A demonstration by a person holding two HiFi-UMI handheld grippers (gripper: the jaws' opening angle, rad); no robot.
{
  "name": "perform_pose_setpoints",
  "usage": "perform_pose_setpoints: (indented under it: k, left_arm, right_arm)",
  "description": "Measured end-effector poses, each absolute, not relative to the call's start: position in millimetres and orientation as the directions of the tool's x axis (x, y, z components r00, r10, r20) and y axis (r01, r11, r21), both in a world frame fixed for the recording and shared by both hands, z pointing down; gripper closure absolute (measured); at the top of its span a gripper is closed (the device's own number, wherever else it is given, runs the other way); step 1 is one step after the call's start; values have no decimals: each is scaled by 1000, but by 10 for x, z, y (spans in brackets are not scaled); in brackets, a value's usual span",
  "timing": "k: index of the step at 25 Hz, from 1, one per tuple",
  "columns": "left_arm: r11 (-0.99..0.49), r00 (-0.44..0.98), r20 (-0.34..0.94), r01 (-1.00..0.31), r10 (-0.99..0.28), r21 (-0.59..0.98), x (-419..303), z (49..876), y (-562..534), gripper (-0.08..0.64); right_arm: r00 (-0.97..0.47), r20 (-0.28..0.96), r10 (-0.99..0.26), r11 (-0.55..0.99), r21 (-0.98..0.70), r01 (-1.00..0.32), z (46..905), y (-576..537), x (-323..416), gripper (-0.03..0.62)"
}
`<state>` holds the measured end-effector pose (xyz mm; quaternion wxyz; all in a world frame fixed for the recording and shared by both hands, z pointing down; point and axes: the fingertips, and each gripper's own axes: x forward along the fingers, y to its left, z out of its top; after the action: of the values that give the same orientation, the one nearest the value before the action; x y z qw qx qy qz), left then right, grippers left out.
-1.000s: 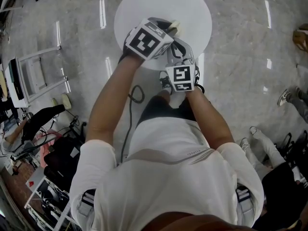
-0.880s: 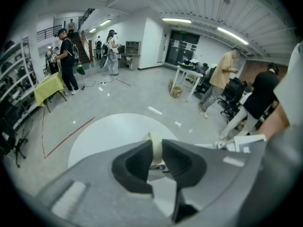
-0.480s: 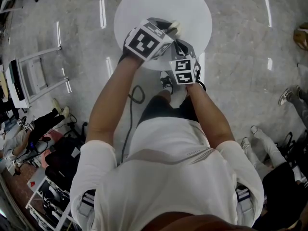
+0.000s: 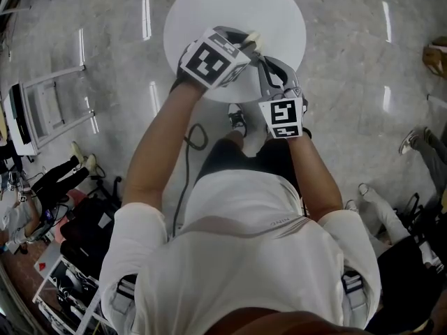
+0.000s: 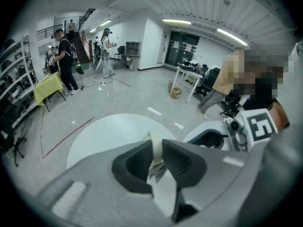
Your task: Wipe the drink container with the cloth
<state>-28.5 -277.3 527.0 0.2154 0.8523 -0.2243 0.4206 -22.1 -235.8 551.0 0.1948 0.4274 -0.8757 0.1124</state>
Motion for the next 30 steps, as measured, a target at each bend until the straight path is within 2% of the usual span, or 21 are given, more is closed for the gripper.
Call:
perform_pose_setpoints:
  k: [10, 16, 22, 25, 30]
  left_arm:
    - [-807, 532, 821, -568, -209, 163, -303, 5253, -2763, 497]
    - [-805, 536, 818, -570, -210, 167, -297, 5253, -2762, 497]
    - [-799, 549, 806, -576, -221, 173, -304, 5261, -2753, 497]
    - [-800, 564, 796, -572, -221, 183, -274, 5260, -2760, 497]
    - [-798, 569, 790, -573, -227, 184, -280, 5274, -2786, 497]
  right_arm:
    - [-534, 478, -698, 543, -133, -829, 5780, -2581, -114, 578]
    - [-516, 610, -602, 536, -171, -827, 6348, -2616, -142, 578]
    - [-456, 680, -574, 514, -135, -847, 6658, -2614, -61, 578]
    - [-470, 655, -591, 474, -189, -860, 6472, -2578, 79, 578]
    - [-456, 508, -730, 382, -251, -890, 5696, -2620, 473, 578]
